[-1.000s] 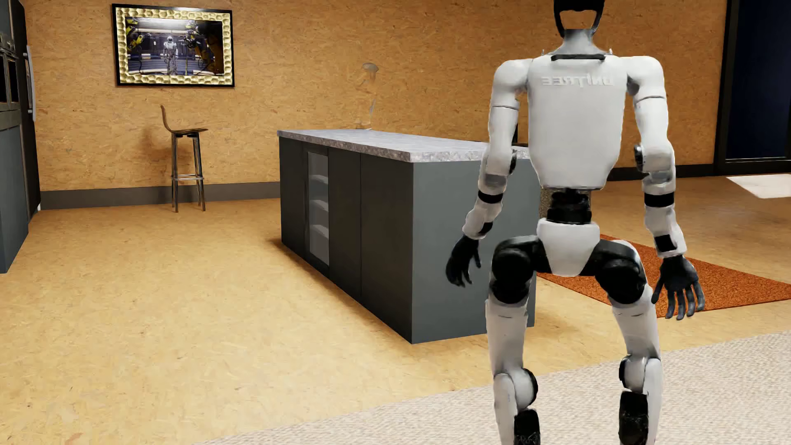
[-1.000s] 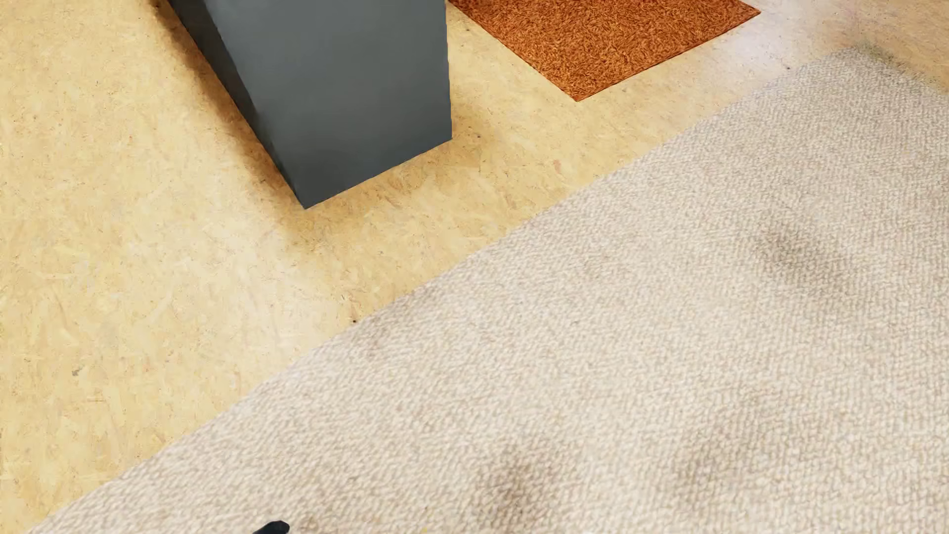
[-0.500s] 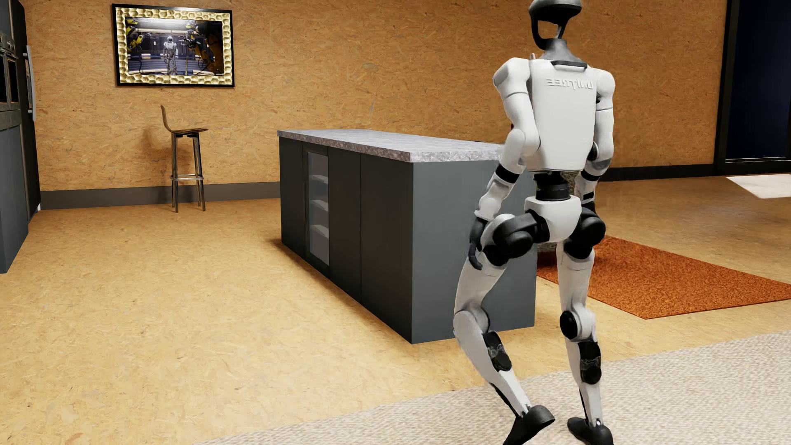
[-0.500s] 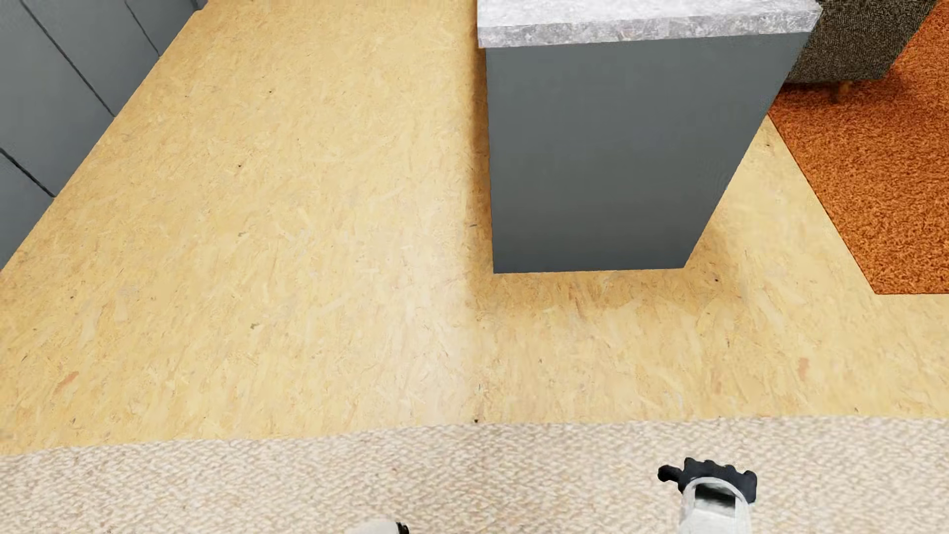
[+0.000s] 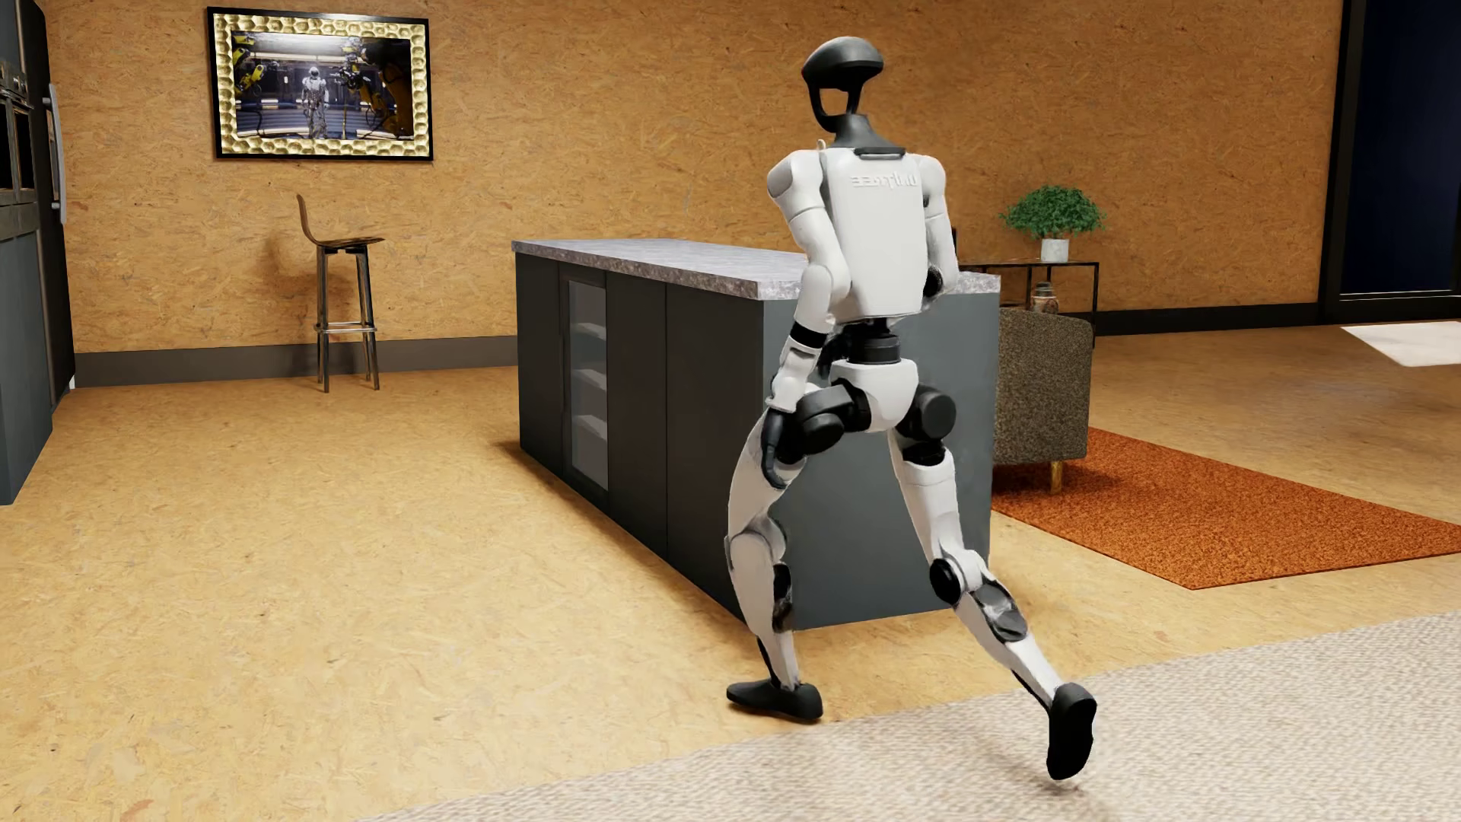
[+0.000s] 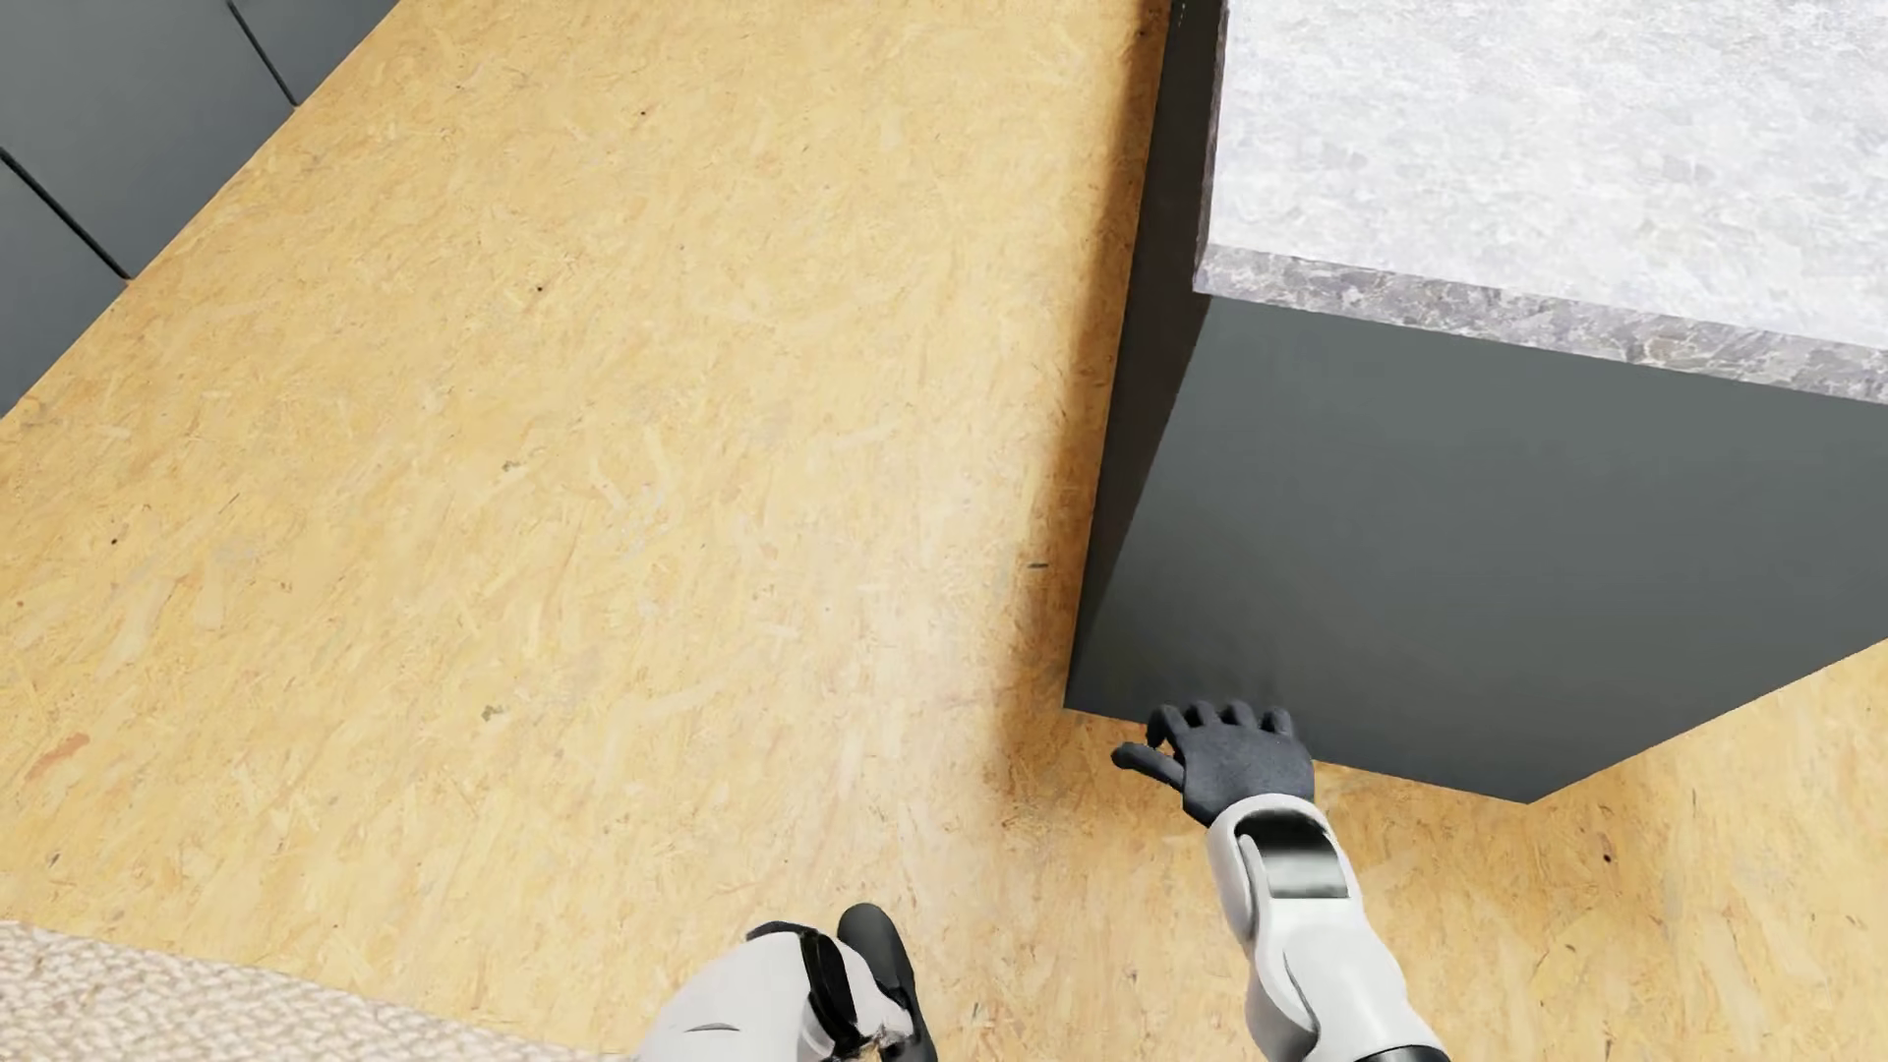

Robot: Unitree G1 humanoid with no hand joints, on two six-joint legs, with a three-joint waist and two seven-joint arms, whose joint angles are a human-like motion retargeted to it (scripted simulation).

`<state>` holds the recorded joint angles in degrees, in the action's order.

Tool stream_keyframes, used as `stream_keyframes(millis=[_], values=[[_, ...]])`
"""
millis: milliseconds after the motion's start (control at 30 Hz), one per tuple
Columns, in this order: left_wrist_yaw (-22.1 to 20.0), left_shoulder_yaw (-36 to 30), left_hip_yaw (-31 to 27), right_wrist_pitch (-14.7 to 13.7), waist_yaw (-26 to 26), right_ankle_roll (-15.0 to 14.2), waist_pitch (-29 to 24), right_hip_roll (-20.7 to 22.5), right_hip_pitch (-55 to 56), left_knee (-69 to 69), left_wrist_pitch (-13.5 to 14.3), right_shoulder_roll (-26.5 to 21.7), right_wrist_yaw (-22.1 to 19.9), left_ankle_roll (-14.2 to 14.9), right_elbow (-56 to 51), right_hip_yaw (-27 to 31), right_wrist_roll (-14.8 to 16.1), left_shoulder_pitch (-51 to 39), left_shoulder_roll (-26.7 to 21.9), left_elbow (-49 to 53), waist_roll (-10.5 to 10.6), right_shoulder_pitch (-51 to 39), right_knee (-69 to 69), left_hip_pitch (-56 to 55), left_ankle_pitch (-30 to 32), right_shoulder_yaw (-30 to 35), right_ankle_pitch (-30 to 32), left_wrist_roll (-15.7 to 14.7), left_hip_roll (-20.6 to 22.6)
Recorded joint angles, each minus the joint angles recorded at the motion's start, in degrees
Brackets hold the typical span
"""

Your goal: Avoid the counter

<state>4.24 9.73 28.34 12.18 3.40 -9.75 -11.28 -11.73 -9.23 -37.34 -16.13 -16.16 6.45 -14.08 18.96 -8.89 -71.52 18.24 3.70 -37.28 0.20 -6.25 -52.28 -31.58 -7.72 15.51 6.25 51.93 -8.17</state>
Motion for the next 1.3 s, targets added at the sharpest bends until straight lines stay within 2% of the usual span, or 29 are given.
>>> stream_keyframes(millis=[33,67,100,167,233,267,333,400,433,500,533,600,633,667,700,733,767,800,833,867,933,1000,1067,1100,1167,1200,1233,1267,1300], values=[[0.4,-1.8,-0.2,1.8,-0.6,2.3,-0.3,-1.0,6.4,-0.7,0.5,1.5,0.6,0.3,4.6,3.3,-3.1,-1.3,-0.3,1.0,-1.0,2.9,-11.1,2.3,-2.8,-0.5,3.1,1.1,2.3],[0.3,-3.2,-0.5,3.9,-1.3,3.0,-0.6,1.0,13.5,-0.1,0.7,3.6,1.0,0.5,10.6,7.7,-5.0,-2.5,-0.5,2.7,-1.9,4.9,-20.2,5.0,-4.8,-1.5,-0.2,2.0,4.8],[-0.7,-4.1,-1.2,6.3,-2.1,3.6,-0.8,3.9,20.3,1.6,1.0,6.4,0.4,0.8,18.4,11.3,-5.4,-2.8,-0.4,6.0,-2.5,6.4,-26.4,8.3,-6.3,-3.1,-3.8,2.4,7.0],[-2.5,-5.3,-4.1,10.1,-3.6,4.9,-0.7,9.6,31.8,7.0,3.3,9.6,6.2,1.6,29.8,15.8,-4.6,-4.7,-1.1,10.4,-2.7,10.3,-29.1,15.6,-8.2,-7.1,-3.7,-0.9,11.0],[-2.1,-8.5,-9.3,6.6,-5.1,7.6,-0.4,9.3,39.9,10.9,5.8,10.5,11.2,2.6,32.1,15.1,-7.7,-7.1,-3.8,14.1,-2.3,17.4,-20.0,22.1,-10.4,-6.2,-4.0,-4.7,13.9],[-1.4,-10.9,-12.4,4.1,-6.0,10.3,-0.3,6.1,42.5,12.1,5.9,11.4,10.3,3.0,30.2,11.3,-8.6,-8.9,-5.3,15.7,-2.1,21.8,-11.6,24.9,-11.8,-6.7,-4.2,-5.8,15.1],[-0.6,-15.1,-17.8,1.6,-7.5,10.9,0.1,2.1,43.5,13.9,6.0,15.0,5.4,3.6,26.3,0.2,-5.1,-12.3,-7.8,17.2,-2.1,30.4,13.1,30.2,-14.5,-11.0,-3.1,-7.2,17.0],[-1.4,-17.2,-20.3,0.7,-8.1,3.8,0.5,7.9,42.6,18.4,4.4,17.7,4.5,4.3,25.7,-0.9,-1.4,-14.4,-9.0,15.8,-2.1,34.8,40.9,37.1,-15.0,-13.3,-2.5,-7.9,17.8],[-1.4,-17.9,-20.9,0.0,-8.4,-4.0,0.6,11.3,43.3,20.2,2.9,17.3,6.9,4.8,26.1,5.3,-2.4,-14.8,-9.2,13.9,-2.0,35.5,47.5,40.9,-15.3,-12.0,-5.8,-7.9,17.9],[-1.0,-19.0,-19.9,-1.7,-8.3,-0.8,0.8,13.4,44.9,19.5,-0.3,15.2,9.9,5.1,24.9,1.1,-8.5,-14.3,-9.6,8.0,-2.1,35.0,40.6,47.1,-14.0,-8.6,-5.6,-6.7,18.1],[0.0,-20.0,-20.0,-1.5,-8.8,6.5,0.8,14.1,45.4,17.9,-1.5,15.5,8.7,5.0,22.5,0.3,-9.5,-13.7,-9.9,4.4,-1.6,35.1,33.8,49.4,-11.6,-9.8,-4.9,-5.8,17.2],[1.7,-22.4,-20.1,0.7,-10.4,16.1,0.8,14.0,44.2,4.9,-4.4,18.4,2.7,7.7,16.2,-2.0,-7.0,-11.9,-10.1,-3.8,0.0,36.2,24.1,48.6,-0.1,-15.4,0.5,-2.8,13.5],[2.6,-23.0,-21.1,2.6,-11.0,18.6,0.5,13.7,43.3,-7.0,-5.2,21.3,0.0,12.8,13.9,-3.3,-1.5,-10.7,-9.9,-7.1,1.0,36.0,18.9,45.2,5.8,-19.9,-3.4,-1.7,11.4],[2.9,-22.8,-22.1,4.5,-11.0,18.4,0.2,13.6,40.9,-19.8,-5.6,23.3,-2.0,15.2,13.0,-4.5,4.2,-9.5,-9.7,-9.1,1.8,34.4,16.1,40.0,13.3,-23.5,-7.7,-0.8,8.9],[3.1,-21.2,-23.7,7.2,-10.6,18.3,-0.1,14.4,37.6,-30.6,-5.7,24.0,-3.9,14.7,14.4,-5.3,9.1,-7.5,-10.0,-7.4,2.6,30.1,15.2,33.7,13.7,-26.0,-11.1,-0.9,6.9],[2.2,-18.4,-24.5,8.6,-9.8,18.3,-0.2,15.5,33.5,-38.5,-5.2,22.8,-5.1,12.4,18.9,-5.5,9.2,-5.0,-9.8,-5.3,3.2,25.9,16.4,27.3,8.7,-25.6,-13.4,-1.8,4.5],[-0.1,-15.0,-24.8,10.3,-8.7,18.1,-0.3,16.9,28.9,-43.4,-4.5,20.6,-4.6,11.1,24.7,-5.2,4.7,-2.4,-8.7,-3.0,3.7,20.2,18.8,21.0,6.4,-22.0,-14.8,-3.3,1.4],[-1.5,-12.0,-24.6,9.9,-7.2,17.9,-0.2,18.4,24.1,-45.1,-3.2,17.6,-2.6,9.8,30.2,-4.1,-3.9,0.2,-7.5,-0.4,4.0,14.2,22.1,15.4,5.6,-15.1,-15.7,-5.0,-1.4],[-2.0,-9.8,-24.1,6.5,-5.6,17.7,0.0,19.8,19.5,-43.9,-2.3,15.0,-1.5,8.3,32.5,-2.5,-11.8,2.3,-7.0,1.7,4.1,8.9,24.9,10.3,5.4,-8.4,-16.6,-6.0,-3.7],[-2.5,-8.6,-23.2,2.8,-4.1,17.4,0.3,20.9,15.5,-40.0,-1.2,13.8,-1.9,8.0,31.5,-0.6,-15.0,3.7,-6.9,3.8,4.1,4.3,27.4,5.8,5.1,-5.4,-17.6,-6.3,-5.1],[-2.4,-7.9,-21.1,-1.9,-1.8,16.8,0.9,22.5,8.4,-24.5,0.8,13.1,-2.6,7.5,24.6,3.3,-11.1,5.7,-7.6,6.5,3.9,-3.2,30.7,-0.2,5.4,-6.1,-20.4,-5.7,-5.9],[-2.2,-6.6,-21.3,-4.7,-0.9,15.9,1.3,23.4,2.5,1.4,1.0,12.4,-3.6,11.5,15.7,6.2,-2.0,6.7,-7.2,7.8,3.9,-9.1,33.1,-2.1,7.0,-6.7,-23.7,-5.3,-3.4],[-0.6,-6.1,-24.2,-5.4,-1.0,15.1,1.6,23.6,-3.7,28.0,0.7,10.0,-4.6,15.4,6.2,7.8,3.6,6.8,-6.3,7.4,3.9,-12.3,36.8,-1.4,4.7,-4.7,-24.9,-5.2,0.6],[1.4,-6.6,-19.3,-5.3,-1.4,15.0,1.6,23.4,-6.5,30.5,0.7,9.0,-5.4,20.5,1.7,7.6,5.3,6.7,-6.4,6.7,4.1,-12.2,37.1,-2.1,3.5,-4.1,-24.8,-4.7,1.3],[3.7,-7.6,-16.9,-4.9,-0.9,14.2,1.6,21.5,-11.0,20.9,0.8,8.5,-5.5,13.9,-4.1,6.5,10.0,6.6,-6.7,5.4,3.5,-9.7,33.6,-2.6,5.5,-3.9,-21.0,-1.6,3.0],[2.8,-6.1,-16.6,-4.0,-0.4,13.3,1.6,19.7,-11.6,16.5,0.2,8.0,-5.3,9.1,-4.7,6.5,10.0,7.2,-5.2,5.3,2.9,-8.1,29.1,-2.4,11.5,-3.0,-16.0,-1.5,3.8],[0.9,-4.1,-14.7,-2.9,0.0,11.7,1.5,17.4,-10.1,10.2,-0.2,7.2,-5.5,8.9,-4.1,5.6,7.2,8.0,-3.3,4.9,1.9,-6.3,20.2,-1.9,13.6,-1.4,-9.0,-2.2,3.2],[-0.4,-2.4,-13.4,-1.1,0.3,4.7,1.3,14.6,-6.1,3.9,-1.2,6.8,-6.3,5.9,-2.6,4.4,2.1,8.0,-1.9,3.7,0.9,-4.0,7.0,-1.7,10.0,-0.2,-4.1,-3.2,3.1],[-0.2,-1.3,-12.2,0.7,0.2,3.3,1.1,11.2,-0.8,-0.1,-2.9,7.3,-8.0,5.9,0.2,3.9,-2.5,7.4,-0.9,1.7,-0.2,-1.6,-6.0,0.0,5.4,0.3,2.8,-4.0,3.6]])
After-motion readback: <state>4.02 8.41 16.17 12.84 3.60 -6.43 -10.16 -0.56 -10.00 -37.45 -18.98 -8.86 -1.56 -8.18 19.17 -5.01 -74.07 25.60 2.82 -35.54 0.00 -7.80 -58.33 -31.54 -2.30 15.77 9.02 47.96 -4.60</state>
